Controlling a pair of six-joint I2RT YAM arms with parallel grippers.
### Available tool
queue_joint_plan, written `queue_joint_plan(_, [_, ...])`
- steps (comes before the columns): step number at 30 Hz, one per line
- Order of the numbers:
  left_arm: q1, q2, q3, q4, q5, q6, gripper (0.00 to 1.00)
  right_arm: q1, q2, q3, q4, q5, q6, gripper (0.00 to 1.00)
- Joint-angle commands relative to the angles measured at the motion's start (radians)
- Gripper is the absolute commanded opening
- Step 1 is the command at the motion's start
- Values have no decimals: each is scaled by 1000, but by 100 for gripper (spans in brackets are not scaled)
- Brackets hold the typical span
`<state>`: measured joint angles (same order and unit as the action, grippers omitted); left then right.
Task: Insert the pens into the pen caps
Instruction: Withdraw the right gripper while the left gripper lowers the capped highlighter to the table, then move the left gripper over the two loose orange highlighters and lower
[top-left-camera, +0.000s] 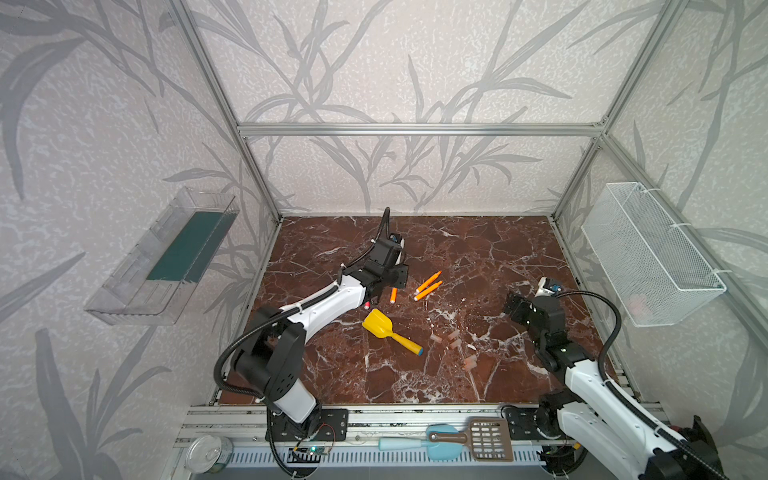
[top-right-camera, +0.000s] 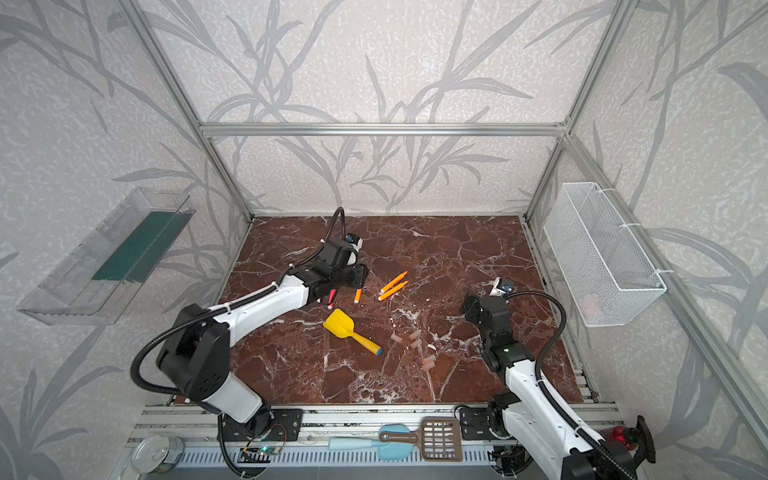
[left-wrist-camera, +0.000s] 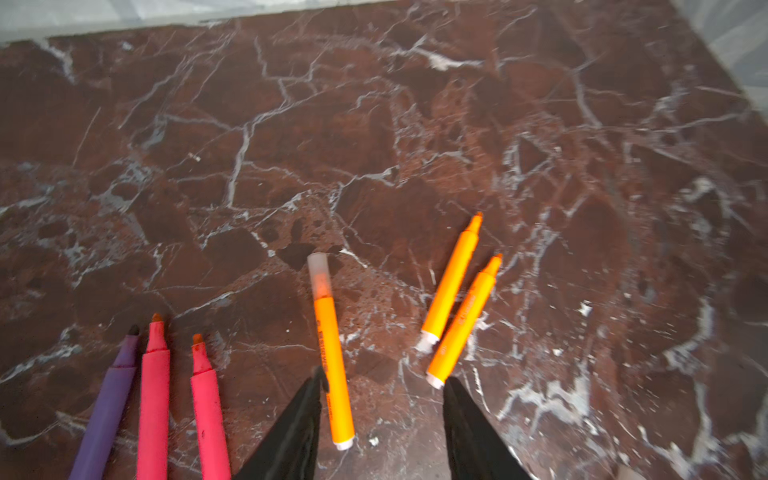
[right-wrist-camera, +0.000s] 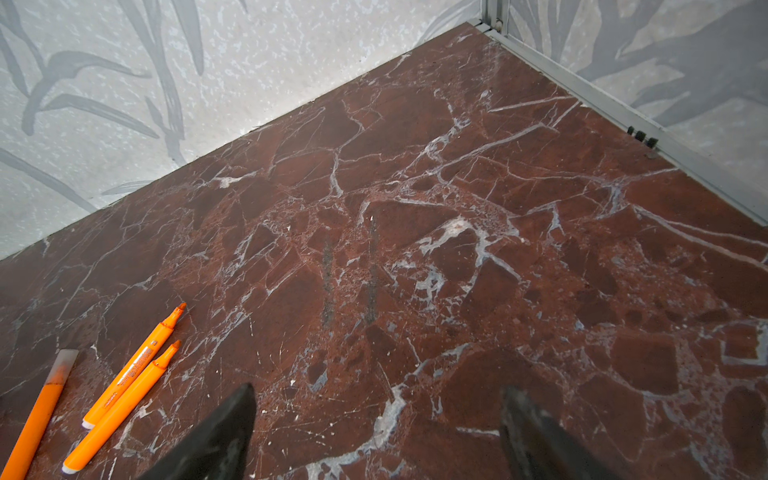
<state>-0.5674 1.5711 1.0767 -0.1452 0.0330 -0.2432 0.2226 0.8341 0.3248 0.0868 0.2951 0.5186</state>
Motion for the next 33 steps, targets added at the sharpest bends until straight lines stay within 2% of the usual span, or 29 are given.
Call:
queue_joint_plan(1, [-22, -32, -78, 113, 134, 60, 49, -2, -6, -7, 28, -1, -15, 90])
queue_joint_plan(5, [-76, -4, -70, 124, 167, 99, 49, -2, -4, -7, 28, -5, -17, 90])
queue_joint_plan(12, [-142, 160, 47, 59, 150, 128, 47, -2, -13, -12, 30, -8, -17, 90])
queue_joint_plan(25, [-140, 333, 188, -34, 14, 118, 49, -2, -15, -12, 30, -8, -17, 90])
queue_joint_plan(33, [-140, 379, 221, -73, 39, 113, 49, -2, -16, -13, 30, -8, -17, 90])
